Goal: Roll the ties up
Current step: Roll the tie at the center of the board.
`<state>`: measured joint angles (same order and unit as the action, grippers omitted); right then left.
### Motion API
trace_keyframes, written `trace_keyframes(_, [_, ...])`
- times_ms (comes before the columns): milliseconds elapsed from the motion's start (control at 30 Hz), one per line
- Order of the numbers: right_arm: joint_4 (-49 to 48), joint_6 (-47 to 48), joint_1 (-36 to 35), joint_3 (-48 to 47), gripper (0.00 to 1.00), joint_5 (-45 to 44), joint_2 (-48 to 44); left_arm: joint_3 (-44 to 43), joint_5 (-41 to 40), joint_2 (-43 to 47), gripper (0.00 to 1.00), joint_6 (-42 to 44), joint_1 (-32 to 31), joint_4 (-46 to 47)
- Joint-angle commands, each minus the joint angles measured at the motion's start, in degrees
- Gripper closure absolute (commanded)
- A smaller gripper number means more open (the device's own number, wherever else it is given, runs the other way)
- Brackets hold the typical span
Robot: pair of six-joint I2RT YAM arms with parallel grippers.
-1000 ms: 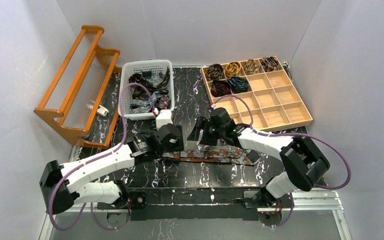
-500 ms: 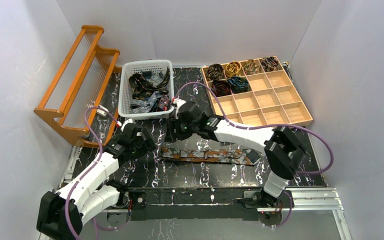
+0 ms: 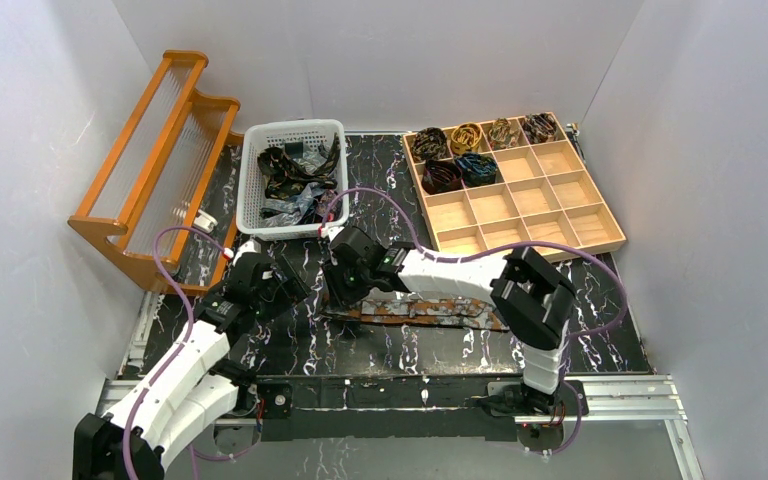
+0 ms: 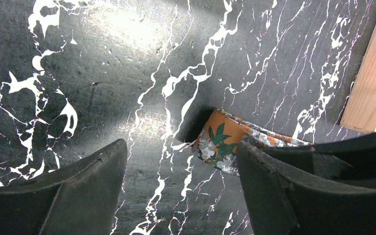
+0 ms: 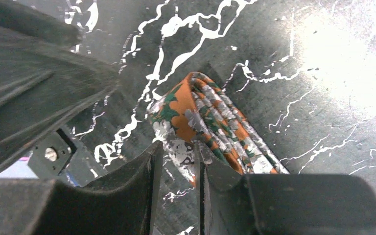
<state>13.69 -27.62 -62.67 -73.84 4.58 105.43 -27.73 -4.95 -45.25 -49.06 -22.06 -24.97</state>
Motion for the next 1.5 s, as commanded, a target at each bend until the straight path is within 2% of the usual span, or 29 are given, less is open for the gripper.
trace_keyframes(0, [1.14,0.06,0.18,-1.75,0.62,-2.17,2.66,0.52,-0.75,0.22,0.21,-0.01,0.36,-1.93])
trace_keyframes(167, [3.63,0.73,0.25,-3.70,0.63,-1.94,3.61,0.69,0.06,-0.18,0.20,0.47,0.36,-1.73])
trace_keyframes(400, [4.41,0.50,0.27,-5.56,0.54,-2.73,-1.96,2.16,3.59,-0.74,0.19,1.35,0.37,2.20])
trace_keyframes(500, [5.55,-2.03,0.47,-3.38,0.37,-7.85,-5.16,2.53,4.89,-1.05,0.19,2.15,0.36,3.72])
trace_keyframes(633, [5.53,-10.91,1.90,4.10,0.16,-13.66,-10.72,2.89,8.44,-2.00,0.17,3.63,0.36,6.80])
trace_keyframes(733, [0.91,-18.57,4.56,12.34,0.10,-9.67,-14.96,3.40,11.32,-3.90,0.17,4.95,0.36,10.11])
trace_keyframes(833, [-8.12,-22.89,6.76,20.75,0.11,-1.39,-17.99,3.65,13.05,-6.46,0.16,5.72,0.44,13.02])
trace_keyframes(967, [-14.76,-25.12,8.78,22.84,0.17,5.35,-16.58,4.35,14.80,-7.45,0.15,6.01,0.44,17.75])
trace_keyframes(1167, [-16.02,-26.00,9.82,20.75,0.32,8.85,-11.41,5.61,18.96,-10.27,0.15,7.83,0.53,23.11])
trace_keyframes(1333, [-17.46,-27.82,10.92,20.85,0.42,11.36,-8.60,3.84,16.45,-12.37,0.15,12.45,0.70,18.80])
trace_keyframes(1467, [-17.93,-27.92,11.08,20.85,0.46,12.13,-7.04,3.42,16.80,-13.57,0.15,12.04,0.71,18.89])
